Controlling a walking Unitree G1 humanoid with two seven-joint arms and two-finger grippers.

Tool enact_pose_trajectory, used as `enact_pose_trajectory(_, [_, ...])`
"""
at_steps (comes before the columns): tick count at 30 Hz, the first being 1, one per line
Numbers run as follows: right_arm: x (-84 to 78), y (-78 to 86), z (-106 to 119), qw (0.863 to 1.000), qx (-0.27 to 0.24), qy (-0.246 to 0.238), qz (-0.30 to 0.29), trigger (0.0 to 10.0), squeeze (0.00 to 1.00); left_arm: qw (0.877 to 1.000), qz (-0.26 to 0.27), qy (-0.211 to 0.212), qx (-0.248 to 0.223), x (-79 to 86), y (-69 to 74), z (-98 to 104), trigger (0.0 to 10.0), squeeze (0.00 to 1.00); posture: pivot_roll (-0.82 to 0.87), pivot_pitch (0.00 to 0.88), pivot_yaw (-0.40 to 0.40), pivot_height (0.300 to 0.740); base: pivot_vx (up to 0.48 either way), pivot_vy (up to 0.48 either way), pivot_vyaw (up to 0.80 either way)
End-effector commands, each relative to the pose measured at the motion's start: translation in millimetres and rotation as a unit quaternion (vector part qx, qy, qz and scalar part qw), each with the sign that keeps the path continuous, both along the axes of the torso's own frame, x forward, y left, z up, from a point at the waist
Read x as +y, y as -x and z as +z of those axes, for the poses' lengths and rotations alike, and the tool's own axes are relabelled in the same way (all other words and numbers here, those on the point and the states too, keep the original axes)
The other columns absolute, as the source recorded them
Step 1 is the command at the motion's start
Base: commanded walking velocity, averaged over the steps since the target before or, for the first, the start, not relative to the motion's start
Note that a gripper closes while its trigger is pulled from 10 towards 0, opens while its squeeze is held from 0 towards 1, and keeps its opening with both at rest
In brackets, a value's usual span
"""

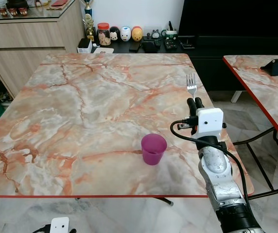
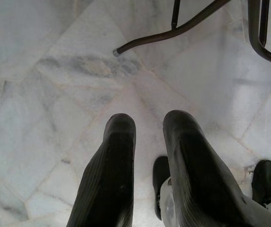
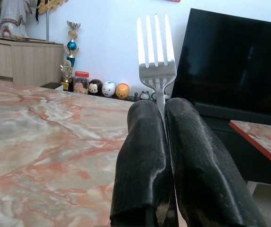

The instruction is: Setting the table

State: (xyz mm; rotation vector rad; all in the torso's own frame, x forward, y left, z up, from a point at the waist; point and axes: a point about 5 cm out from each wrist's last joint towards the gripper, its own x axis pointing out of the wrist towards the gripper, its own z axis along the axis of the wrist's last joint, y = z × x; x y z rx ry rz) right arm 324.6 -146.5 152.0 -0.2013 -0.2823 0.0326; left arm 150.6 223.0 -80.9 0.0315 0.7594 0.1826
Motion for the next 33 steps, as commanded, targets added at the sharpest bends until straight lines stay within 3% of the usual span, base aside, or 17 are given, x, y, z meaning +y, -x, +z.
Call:
enact_pose_trajectory(1, [1.6, -1.3, 9.5, 1.000, -0.019, -0.003, 0.006, 10.0, 0.00, 1.000, -0.004, -0.004, 0.010, -0.8, 5.1, -2.4, 10.0, 0.00, 0.03, 0.000, -0.011, 0.740, 0.000, -0.300, 0.00])
enact_pose_trajectory(33, [3.2, -5.4, 12.7, 1.000, -0.020, -0.008, 0.006, 10.0, 0.00, 1.000, -0.008, -0.004, 0.007, -2.4, 5.1, -2.2, 10.0, 0.00, 0.02, 0.000, -0.008, 0.740, 0.000, -0.339, 0.00])
